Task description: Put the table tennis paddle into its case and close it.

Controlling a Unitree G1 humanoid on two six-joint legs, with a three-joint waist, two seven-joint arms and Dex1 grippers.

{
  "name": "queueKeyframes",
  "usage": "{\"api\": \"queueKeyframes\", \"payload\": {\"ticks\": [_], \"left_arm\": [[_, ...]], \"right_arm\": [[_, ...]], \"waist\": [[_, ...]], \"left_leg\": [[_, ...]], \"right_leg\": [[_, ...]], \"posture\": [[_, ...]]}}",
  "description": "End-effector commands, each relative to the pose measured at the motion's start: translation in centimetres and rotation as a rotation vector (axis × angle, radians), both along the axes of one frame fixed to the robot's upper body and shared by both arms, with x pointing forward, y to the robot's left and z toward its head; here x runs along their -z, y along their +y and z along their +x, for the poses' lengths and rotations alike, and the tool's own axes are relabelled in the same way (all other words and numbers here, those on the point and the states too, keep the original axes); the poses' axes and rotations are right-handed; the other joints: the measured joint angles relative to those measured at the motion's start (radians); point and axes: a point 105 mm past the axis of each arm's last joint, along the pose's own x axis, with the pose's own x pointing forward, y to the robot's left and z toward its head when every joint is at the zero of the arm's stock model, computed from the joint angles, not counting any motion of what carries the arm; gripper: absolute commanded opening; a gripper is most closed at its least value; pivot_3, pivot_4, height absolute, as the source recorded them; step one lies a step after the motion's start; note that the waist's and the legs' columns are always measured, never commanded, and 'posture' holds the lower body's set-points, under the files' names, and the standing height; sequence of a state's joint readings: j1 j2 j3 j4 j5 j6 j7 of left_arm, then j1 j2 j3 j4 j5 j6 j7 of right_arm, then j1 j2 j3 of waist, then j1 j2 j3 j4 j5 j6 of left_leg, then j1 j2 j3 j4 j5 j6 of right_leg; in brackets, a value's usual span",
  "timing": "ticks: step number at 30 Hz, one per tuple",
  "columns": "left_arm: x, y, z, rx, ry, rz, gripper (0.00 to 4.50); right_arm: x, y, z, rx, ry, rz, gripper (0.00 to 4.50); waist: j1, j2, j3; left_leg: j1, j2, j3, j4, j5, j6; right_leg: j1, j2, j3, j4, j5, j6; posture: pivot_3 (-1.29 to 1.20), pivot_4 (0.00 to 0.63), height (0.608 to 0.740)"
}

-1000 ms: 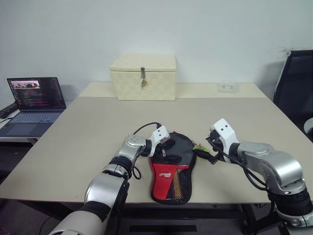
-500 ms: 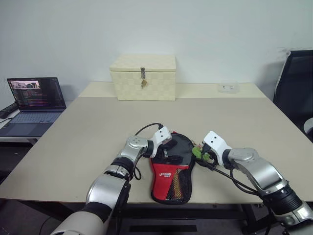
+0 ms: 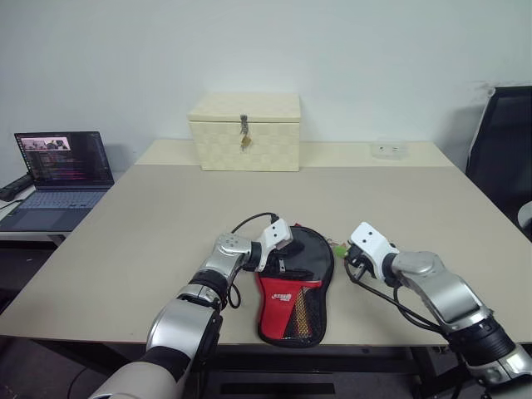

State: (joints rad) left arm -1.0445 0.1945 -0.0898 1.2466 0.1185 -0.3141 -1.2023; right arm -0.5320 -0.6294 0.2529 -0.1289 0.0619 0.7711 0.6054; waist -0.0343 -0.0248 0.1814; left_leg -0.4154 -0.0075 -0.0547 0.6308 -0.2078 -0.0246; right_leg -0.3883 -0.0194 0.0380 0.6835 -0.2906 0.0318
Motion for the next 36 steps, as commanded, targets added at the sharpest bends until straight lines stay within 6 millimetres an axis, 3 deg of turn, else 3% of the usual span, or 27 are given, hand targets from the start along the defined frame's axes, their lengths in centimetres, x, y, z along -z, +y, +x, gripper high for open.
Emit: {"api": "queueKeyframes", "payload": {"ticks": [1, 6, 14, 18, 25, 33, 36], "left_arm": [[2.7, 0.3, -1.2, 0.039, 0.075, 0.087, 4.50], [2.9, 0.2, -1.1, 0.026, 0.084, 0.102, 4.50], [3.0, -0.4, -1.1, 0.020, 0.094, 0.102, 4.50], [3.3, -0.8, -1.2, 0.017, 0.091, 0.108, 4.50], [3.4, -2.0, -1.0, 0.000, 0.069, 0.114, 4.50], [3.1, -3.2, -0.7, -0.012, 0.041, 0.117, 4.50], [3.0, -3.3, -0.8, -0.005, 0.035, 0.115, 4.50]], "right_arm": [[-2.0, -0.7, -1.0, -0.020, -0.029, 0.009, 0.03], [-2.5, -0.8, -3.9, -0.089, 0.031, 0.009, 0.03], [-1.1, 1.5, -12.6, -0.362, 0.268, -0.005, 0.03], [-0.1, 3.4, -15.1, -0.431, 0.329, 0.041, 0.03], [0.0, 4.6, -19.7, -0.561, 0.457, 0.094, 0.03], [-0.1, 5.8, -21.5, -0.618, 0.517, 0.177, 0.03], [0.3, 5.8, -19.7, -0.528, 0.448, 0.156, 0.03]], "waist": [[0.001, 0.000, 0.000], [0.003, 0.000, -0.001], [0.006, 0.000, -0.001], [0.006, -0.002, -0.003], [0.018, -0.002, -0.003], [0.021, -0.005, -0.004], [0.021, -0.009, -0.006]], "left_leg": [[0.000, 0.000, 0.000, 0.000, 0.000, 0.000], [0.000, 0.000, -0.001, 0.000, 0.000, 0.000], [0.001, 0.000, -0.002, 0.000, 0.000, 0.000], [0.003, 0.000, -0.002, 0.001, 0.000, 0.000], [0.007, -0.001, -0.004, 0.001, 0.000, 0.000], [0.015, 0.000, -0.003, 0.001, 0.000, 0.000], [0.015, 0.001, -0.003, 0.001, 0.000, 0.000]], "right_leg": [[0.000, 0.000, 0.000, 0.000, 0.000, 0.000], [0.001, 0.000, -0.001, -0.001, 0.000, 0.000], [0.003, 0.000, -0.002, -0.002, 0.000, 0.000], [0.006, 0.000, -0.002, -0.002, -0.003, 0.005], [0.012, -0.001, -0.004, -0.004, -0.003, 0.005], [0.019, -0.001, -0.003, -0.005, -0.003, 0.006], [0.019, -0.001, -0.003, -0.005, -0.004, 0.007]], "posture": [[0.00, 0.150, 0.740], [0.00, 0.150, 0.740], [0.00, 0.150, 0.740], [0.00, 0.150, 0.740], [0.00, 0.150, 0.740], [0.00, 0.150, 0.740], [0.00, 0.150, 0.740]]}}
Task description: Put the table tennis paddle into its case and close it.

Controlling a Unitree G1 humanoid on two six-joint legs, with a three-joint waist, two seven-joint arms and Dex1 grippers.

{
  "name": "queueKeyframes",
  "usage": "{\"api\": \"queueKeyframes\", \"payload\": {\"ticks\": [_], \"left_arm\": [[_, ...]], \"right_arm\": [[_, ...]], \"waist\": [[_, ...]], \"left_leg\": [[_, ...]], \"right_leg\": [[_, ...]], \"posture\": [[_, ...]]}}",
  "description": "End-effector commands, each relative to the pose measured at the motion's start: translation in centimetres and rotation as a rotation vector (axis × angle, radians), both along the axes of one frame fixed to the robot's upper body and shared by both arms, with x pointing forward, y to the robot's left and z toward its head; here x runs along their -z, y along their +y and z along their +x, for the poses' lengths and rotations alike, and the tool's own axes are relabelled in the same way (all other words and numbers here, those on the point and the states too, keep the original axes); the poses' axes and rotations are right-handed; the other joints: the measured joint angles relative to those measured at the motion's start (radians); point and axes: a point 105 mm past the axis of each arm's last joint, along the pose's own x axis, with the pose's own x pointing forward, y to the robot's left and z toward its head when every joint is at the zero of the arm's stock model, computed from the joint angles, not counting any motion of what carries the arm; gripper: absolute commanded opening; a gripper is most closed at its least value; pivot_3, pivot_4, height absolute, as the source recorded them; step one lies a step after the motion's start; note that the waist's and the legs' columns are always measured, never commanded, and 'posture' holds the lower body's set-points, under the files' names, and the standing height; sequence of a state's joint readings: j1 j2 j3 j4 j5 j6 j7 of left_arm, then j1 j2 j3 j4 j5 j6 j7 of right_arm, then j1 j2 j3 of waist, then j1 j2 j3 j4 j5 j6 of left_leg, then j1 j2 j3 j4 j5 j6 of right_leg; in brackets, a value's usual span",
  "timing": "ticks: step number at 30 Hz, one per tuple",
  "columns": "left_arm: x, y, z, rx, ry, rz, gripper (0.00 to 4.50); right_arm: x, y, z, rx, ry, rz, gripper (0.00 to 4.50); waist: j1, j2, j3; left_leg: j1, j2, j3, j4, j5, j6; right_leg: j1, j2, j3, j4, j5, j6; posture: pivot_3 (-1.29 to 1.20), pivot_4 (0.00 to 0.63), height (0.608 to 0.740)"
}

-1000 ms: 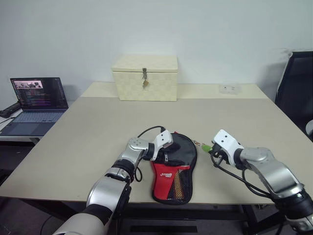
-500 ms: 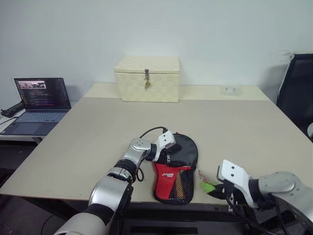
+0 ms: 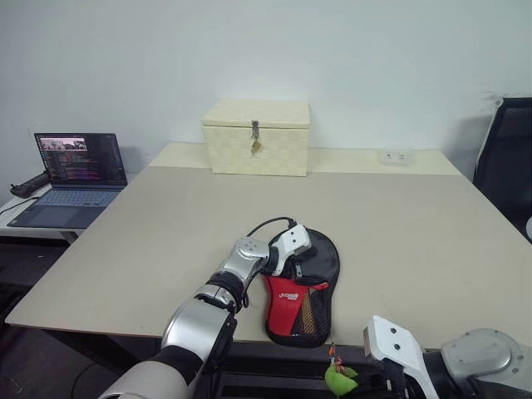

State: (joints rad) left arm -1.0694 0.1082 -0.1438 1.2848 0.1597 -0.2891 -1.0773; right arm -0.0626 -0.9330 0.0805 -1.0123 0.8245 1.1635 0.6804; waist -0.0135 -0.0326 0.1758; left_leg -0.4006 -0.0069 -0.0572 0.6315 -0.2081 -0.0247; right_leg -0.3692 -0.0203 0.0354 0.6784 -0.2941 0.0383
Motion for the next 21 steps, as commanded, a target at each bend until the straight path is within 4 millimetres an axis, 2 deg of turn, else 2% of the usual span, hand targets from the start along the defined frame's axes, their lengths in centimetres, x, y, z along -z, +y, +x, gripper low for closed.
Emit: {"api": "queueKeyframes", "payload": {"ticks": [1, 2, 5, 7, 11, 14, 16, 20, 21], "left_arm": [[1.9, -0.1, -0.7, 0.013, 0.037, 0.074, 4.50], [1.9, 0.0, -0.7, 0.012, 0.036, 0.073, 4.50], [1.9, 0.4, -0.5, -0.006, 0.034, 0.063, 4.50], [1.9, 0.8, -0.4, -0.023, 0.035, 0.051, 4.50], [1.4, 1.6, 0.2, -0.074, 0.033, -0.003, 4.50], [1.1, 2.7, 0.5, -0.108, 0.023, -0.039, 4.50], [0.0, 3.2, 1.1, -0.154, 0.018, -0.113, 4.50], [-3.3, 4.6, 1.9, -0.184, -0.017, -0.264, 4.50], [-4.1, 5.2, 1.9, -0.178, -0.021, -0.294, 4.50]], "right_arm": [[-0.5, 0.3, 1.1, 0.029, -0.070, 0.001, 0.03], [-0.7, 0.1, 1.5, 0.037, -0.079, 0.000, 0.03], [-1.6, -0.8, 2.7, 0.052, -0.105, -0.014, 0.72], [-2.1, -1.4, 3.6, 0.072, -0.126, -0.020, 1.38], [-4.7, -4.3, 6.1, 0.146, -0.182, -0.042, 2.76], [-6.1, -4.7, 6.3, 0.139, -0.187, -0.017, 2.76], [-7.3, -4.9, 7.3, 0.154, -0.207, 0.033, 2.76], [-8.2, -6.0, 13.0, 0.319, -0.367, 0.114, 2.76], [-8.4, -5.9, 13.9, 0.328, -0.382, 0.139, 2.76]], "waist": [[0.000, -0.001, -0.001], [0.001, -0.001, -0.001], [0.003, -0.002, -0.001], [0.005, -0.002, -0.001], [0.006, -0.002, -0.001], [0.003, -0.002, -0.001], [-0.006, -0.002, -0.001], [-0.020, -0.003, 0.000], [-0.021, -0.004, 0.001]], "left_leg": [[0.000, 0.000, 0.000, 0.000, 0.000, 0.000], [0.000, 0.000, 0.000, 0.000, 0.000, 0.000], [0.000, 0.000, 0.000, 0.000, 0.000, 0.000], [0.000, 0.000, 0.000, 0.000, 0.000, 0.000], [0.000, 0.000, 0.000, 0.000, 0.000, 0.000], [0.001, 0.001, 0.001, -0.001, 0.000, 0.000], [0.001, 0.002, 0.001, -0.002, 0.000, 0.000], [0.000, 0.002, 0.001, -0.002, 0.000, 0.000], [0.000, 0.002, 0.001, -0.002, 0.000, 0.000]], "right_leg": [[0.000, 0.000, 0.000, 0.000, 0.000, 0.000], [0.000, 0.000, 0.001, 0.000, 0.000, 0.000], [0.000, 0.000, 0.002, -0.001, 0.000, 0.001], [0.000, 0.000, 0.002, -0.001, 0.001, 0.001], [-0.001, 0.000, 0.002, -0.001, 0.001, 0.001], [-0.001, 0.000, 0.003, -0.002, 0.001, 0.001], [-0.002, 0.000, 0.004, -0.001, 0.000, 0.001], [-0.003, 0.000, 0.005, -0.001, 0.001, 0.001], [-0.004, 0.000, 0.006, 0.000, 0.001, 0.001]], "posture": [[0.00, 0.150, 0.740], [0.00, 0.150, 0.740], [0.00, 0.150, 0.740], [0.00, 0.150, 0.740], [0.00, 0.150, 0.740], [0.00, 0.150, 0.740], [0.00, 0.150, 0.740], [0.00, 0.150, 0.740], [0.00, 0.150, 0.740]]}}
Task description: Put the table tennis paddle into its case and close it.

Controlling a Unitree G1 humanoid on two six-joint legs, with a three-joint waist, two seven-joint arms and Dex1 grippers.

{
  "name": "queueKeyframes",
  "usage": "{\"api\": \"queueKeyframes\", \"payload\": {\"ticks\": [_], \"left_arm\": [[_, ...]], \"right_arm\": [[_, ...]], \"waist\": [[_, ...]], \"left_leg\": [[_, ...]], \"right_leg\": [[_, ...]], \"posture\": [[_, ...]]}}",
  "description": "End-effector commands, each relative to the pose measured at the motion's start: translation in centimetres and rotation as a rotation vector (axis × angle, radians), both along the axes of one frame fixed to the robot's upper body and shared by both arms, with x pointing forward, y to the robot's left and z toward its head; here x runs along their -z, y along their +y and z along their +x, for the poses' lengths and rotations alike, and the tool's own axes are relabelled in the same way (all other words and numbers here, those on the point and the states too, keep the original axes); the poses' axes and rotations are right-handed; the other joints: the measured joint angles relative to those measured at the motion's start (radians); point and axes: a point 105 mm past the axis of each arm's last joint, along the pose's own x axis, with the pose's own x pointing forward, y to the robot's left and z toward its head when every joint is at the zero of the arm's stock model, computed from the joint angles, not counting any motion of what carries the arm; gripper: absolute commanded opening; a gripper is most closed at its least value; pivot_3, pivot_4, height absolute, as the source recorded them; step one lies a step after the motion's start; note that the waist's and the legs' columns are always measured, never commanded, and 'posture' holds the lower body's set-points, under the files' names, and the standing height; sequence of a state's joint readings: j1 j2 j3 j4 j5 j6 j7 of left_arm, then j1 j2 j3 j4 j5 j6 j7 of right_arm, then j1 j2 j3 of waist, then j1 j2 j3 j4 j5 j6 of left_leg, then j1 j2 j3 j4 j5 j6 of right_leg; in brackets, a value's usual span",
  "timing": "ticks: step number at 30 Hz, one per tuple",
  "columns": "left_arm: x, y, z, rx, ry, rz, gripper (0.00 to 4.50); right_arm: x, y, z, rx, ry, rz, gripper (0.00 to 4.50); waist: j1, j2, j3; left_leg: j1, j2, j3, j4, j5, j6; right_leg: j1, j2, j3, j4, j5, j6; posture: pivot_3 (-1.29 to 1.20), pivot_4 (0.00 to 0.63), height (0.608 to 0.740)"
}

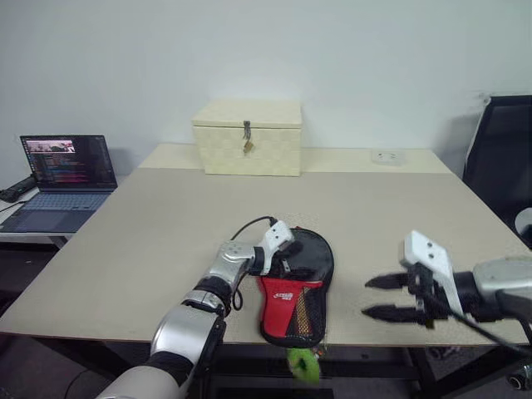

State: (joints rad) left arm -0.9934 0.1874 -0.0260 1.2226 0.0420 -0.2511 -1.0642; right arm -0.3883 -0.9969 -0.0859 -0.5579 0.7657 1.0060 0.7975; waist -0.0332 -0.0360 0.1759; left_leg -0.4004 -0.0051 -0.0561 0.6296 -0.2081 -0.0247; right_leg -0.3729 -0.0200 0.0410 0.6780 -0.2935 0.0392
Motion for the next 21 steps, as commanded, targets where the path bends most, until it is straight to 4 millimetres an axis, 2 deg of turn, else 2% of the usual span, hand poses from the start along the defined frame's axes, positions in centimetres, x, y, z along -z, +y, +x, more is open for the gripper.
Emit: {"api": "queueKeyframes", "payload": {"ticks": [1, 7, 8, 9, 11, 13, 16, 19, 21], "left_arm": [[-4.0, 1.9, 0.4, 0.004, -0.075, -0.133, 4.50], [-7.0, 9.4, -2.5, -0.032, -0.086, -0.130, 4.50], [-6.9, 11.3, -4.0, -0.068, -0.075, -0.128, 4.50], [-6.8, 12.2, -5.1, -0.088, -0.064, -0.122, 4.50], [-6.5, 14.2, -7.0, -0.172, -0.053, -0.112, 4.50], [-6.5, 14.9, -8.0, -0.240, -0.048, -0.122, 4.50], [-6.5, 14.7, -8.9, -0.278, -0.045, -0.142, 4.50], [-6.5, 13.8, -8.6, -0.300, -0.054, -0.152, 4.50], [-6.1, 13.7, -8.6, -0.308, -0.041, -0.159, 4.50]], "right_arm": [[-0.7, -0.2, 3.7, 0.064, -0.103, 0.062, 2.76], [-1.4, 1.0, 8.1, 0.066, -0.197, 0.200, 2.76], [-1.2, 1.2, 8.9, 0.067, -0.211, 0.225, 2.76], [-1.0, 1.2, 9.4, 0.068, -0.220, 0.241, 2.76], [-0.1, 1.2, 9.9, 0.049, -0.228, 0.244, 2.76], [0.7, 0.6, 10.2, 0.046, -0.217, 0.231, 2.76], [1.3, -0.8, 10.8, 0.072, -0.214, 0.194, 2.76], [0.7, -3.0, 11.5, 0.102, -0.229, 0.164, 2.76], [0.6, -3.2, 11.5, 0.090, -0.226, 0.157, 2.76]], "waist": [[0.000, 0.000, 0.002], [-0.016, 0.002, 0.003], [-0.006, 0.003, 0.004], [-0.003, 0.004, 0.004], [-0.013, 0.004, 0.005], [-0.010, 0.005, 0.006], [0.012, 0.009, 0.009], [0.021, 0.010, 0.010], [0.020, 0.010, 0.010]], "left_leg": [[-0.001, 0.000, 0.000, 0.000, 0.000, 0.000], [-0.010, 0.000, -0.001, -0.002, 0.000, 0.000], [-0.011, 0.000, -0.001, -0.002, 0.000, 0.000], [-0.016, 0.000, -0.003, -0.001, 0.000, 0.000], [-0.016, 0.000, -0.001, -0.001, -0.001, 0.000], [-0.016, 0.001, -0.001, -0.001, -0.001, 0.000], [-0.016, 0.000, -0.006, 0.000, -0.001, 0.000], [-0.014, 0.000, -0.008, 0.002, 0.000, -0.001], [-0.014, 0.000, -0.006, 0.002, 0.000, -0.001]], "right_leg": [[-0.001, 0.000, 0.001, 0.000, 0.000, 0.000], [-0.013, 0.000, 0.001, 0.003, 0.003, -0.007], [-0.014, 0.000, 0.001, 0.003, 0.003, -0.007], [-0.018, 0.000, -0.002, 0.002, 0.003, -0.008], [-0.017, -0.003, 0.001, 0.002, 0.003, -0.007], [-0.017, -0.004, 0.001, 0.002, 0.003, -0.008], [-0.016, -0.004, -0.001, 0.002, 0.003, -0.009], [-0.013, -0.004, -0.002, 0.003, 0.003, -0.009], [-0.013, -0.003, -0.002, 0.002, 0.004, -0.009]], "posture": [[0.00, 0.150, 0.740], [0.00, 0.150, 0.740], [0.00, 0.150, 0.740], [0.00, 0.150, 0.740], [0.00, 0.150, 0.740], [0.00, 0.150, 0.740], [0.00, 0.150, 0.740], [0.00, 0.150, 0.740], [0.00, 0.150, 0.740]]}}
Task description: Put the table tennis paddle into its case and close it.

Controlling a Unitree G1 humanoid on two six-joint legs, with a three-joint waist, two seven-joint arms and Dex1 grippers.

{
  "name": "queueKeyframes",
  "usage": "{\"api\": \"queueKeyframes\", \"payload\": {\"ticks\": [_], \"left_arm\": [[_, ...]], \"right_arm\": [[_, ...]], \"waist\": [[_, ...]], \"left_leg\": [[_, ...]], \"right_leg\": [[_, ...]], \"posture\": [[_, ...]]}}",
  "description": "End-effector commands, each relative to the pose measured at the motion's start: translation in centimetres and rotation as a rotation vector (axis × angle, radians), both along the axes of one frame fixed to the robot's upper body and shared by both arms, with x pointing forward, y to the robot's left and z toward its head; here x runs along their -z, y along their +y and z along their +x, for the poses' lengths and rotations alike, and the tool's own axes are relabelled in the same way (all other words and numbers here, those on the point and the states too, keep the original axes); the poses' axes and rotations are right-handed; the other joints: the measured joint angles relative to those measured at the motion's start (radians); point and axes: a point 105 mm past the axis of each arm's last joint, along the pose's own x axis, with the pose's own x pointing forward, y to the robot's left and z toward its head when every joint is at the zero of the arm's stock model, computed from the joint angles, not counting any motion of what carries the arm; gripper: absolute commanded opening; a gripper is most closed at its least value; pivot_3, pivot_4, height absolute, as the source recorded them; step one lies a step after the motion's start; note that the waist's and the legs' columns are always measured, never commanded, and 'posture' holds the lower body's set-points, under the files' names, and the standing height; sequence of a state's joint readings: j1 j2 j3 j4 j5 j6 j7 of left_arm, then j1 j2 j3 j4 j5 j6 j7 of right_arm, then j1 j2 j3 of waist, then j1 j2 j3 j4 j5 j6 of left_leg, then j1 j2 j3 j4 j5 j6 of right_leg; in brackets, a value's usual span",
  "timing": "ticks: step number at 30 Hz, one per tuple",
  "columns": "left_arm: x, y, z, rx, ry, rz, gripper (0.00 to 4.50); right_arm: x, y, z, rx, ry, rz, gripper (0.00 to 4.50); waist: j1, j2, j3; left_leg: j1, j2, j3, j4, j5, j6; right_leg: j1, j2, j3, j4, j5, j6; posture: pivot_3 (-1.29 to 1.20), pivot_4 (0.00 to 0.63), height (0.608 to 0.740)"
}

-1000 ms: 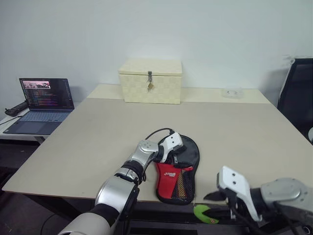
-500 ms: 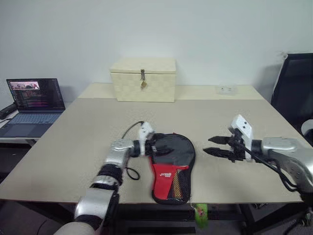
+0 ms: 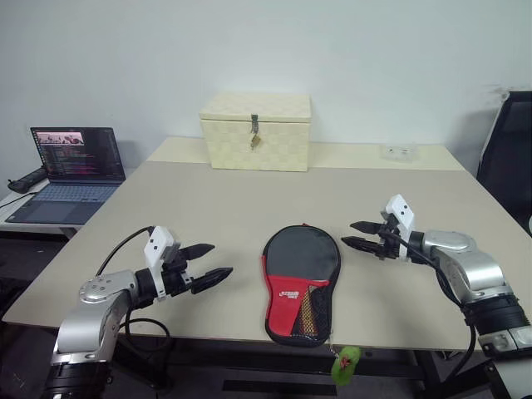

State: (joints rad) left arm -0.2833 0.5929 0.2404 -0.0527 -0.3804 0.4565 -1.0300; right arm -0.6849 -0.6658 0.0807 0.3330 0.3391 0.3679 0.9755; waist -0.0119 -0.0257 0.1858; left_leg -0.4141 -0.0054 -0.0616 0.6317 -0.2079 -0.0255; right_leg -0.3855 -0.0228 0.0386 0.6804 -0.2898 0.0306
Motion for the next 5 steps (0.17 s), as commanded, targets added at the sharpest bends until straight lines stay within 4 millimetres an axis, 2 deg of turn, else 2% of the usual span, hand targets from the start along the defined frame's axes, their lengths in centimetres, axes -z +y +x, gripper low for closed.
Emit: {"api": "queueKeyframes", "payload": {"ticks": [1, 5], "left_arm": [[-0.37, -0.53, -0.16, 0.003, -0.017, -0.010, 4.50], [-0.59, -0.53, 0.23, -0.002, -0.022, -0.016, 4.50]], "right_arm": [[-2.17, -0.95, 0.01, -0.012, -0.073, -0.012, 2.76], [-2.15, -0.87, -0.47, -0.028, -0.049, -0.027, 2.76]], "waist": [[-0.004, 0.000, 0.000], [-0.016, 0.000, 0.000]], "left_leg": [[0.000, 0.000, 0.001, 0.000, 0.000, 0.000], [-0.001, 0.001, 0.002, -0.002, 0.000, 0.000]], "right_leg": [[0.000, 0.000, 0.000, 0.000, 0.000, 0.000], [-0.003, 0.000, 0.001, 0.000, 0.000, 0.000]], "posture": [[0.00, 0.150, 0.740], [0.00, 0.150, 0.740]]}}
